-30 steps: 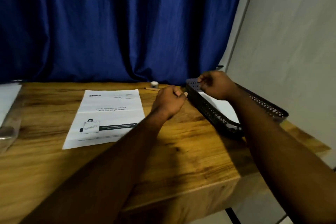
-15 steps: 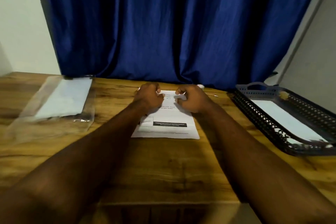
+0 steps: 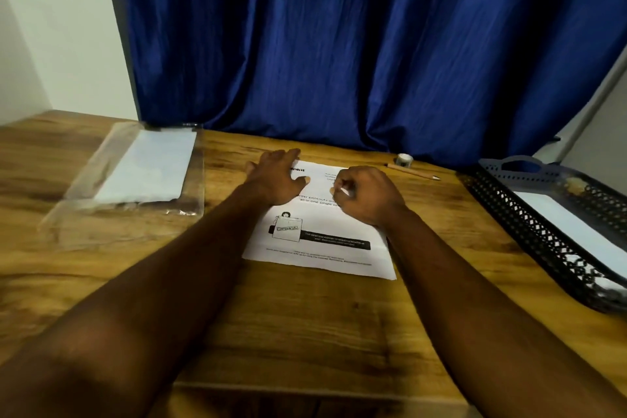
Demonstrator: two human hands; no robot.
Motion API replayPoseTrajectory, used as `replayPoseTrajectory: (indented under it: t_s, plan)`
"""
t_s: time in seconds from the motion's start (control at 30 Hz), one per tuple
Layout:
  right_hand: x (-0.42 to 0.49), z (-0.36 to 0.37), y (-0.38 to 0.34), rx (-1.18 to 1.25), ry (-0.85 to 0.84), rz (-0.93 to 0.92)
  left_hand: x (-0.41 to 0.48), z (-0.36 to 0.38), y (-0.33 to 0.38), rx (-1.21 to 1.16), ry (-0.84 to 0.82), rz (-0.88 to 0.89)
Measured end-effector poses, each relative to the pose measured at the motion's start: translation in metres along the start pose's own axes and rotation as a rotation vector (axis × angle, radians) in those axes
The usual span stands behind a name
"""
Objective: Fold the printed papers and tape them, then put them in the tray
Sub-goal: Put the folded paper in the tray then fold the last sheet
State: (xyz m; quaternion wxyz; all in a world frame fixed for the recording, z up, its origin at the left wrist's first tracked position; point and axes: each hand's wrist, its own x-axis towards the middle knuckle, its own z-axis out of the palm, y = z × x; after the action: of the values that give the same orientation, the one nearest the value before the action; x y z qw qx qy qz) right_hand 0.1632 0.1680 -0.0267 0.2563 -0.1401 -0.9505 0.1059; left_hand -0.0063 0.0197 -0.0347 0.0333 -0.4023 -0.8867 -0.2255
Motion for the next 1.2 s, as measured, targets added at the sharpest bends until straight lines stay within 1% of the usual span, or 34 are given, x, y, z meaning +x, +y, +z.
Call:
replayPoseTrajectory:
  t_s: [0.07,0.13,0.27,0.37,0.43,0.5,0.6,0.8,0.87,0.93,1.0,1.1,1.2]
  plan:
    - [0.001,0.000,0.000,0.005,-0.007,-0.009,0.003,-0.002,-0.001,0.034,-0.079,-0.010]
    - [0.001,-0.001,0.003,0.031,-0.019,-0.010,0.005,-0.002,-0.002,0.037,-0.109,-0.009]
    - [-0.002,-0.001,0.013,0.083,-0.026,0.001,0.006,0.000,-0.004,0.023,-0.099,-0.011]
    - [-0.005,0.000,0.018,0.165,-0.032,0.091,0.003,-0.003,-0.006,0.022,-0.066,0.008]
    - [-0.006,0.002,0.021,0.142,-0.037,0.142,0.001,-0.003,-0.006,-0.021,-0.013,0.032]
    - [-0.005,0.002,0.023,0.102,-0.055,0.194,-0.002,-0.003,-0.005,-0.122,0.050,0.034]
    - [-0.003,0.001,0.025,0.093,-0.060,0.245,-0.005,-0.004,-0.007,-0.346,0.090,0.018]
    - [-0.003,0.005,0.023,0.099,0.005,0.304,-0.008,-0.008,-0.019,-0.681,0.113,0.044]
    - [-0.004,0.005,0.024,0.109,0.035,0.313,-0.007,-0.009,-0.019,-0.801,0.124,0.014]
    - [-0.006,0.004,0.024,0.105,0.076,0.311,-0.009,-0.012,-0.017,-0.867,0.155,-0.002]
    - [-0.007,0.002,0.024,0.093,0.117,0.298,-0.011,-0.016,-0.014,-0.817,0.178,0.015]
    - [-0.008,-0.002,0.020,0.015,0.194,0.255,-0.015,-0.019,-0.011,-0.596,0.229,0.048]
    - [-0.007,-0.007,0.019,-0.088,0.265,0.152,-0.019,-0.021,-0.008,-0.422,0.211,0.136]
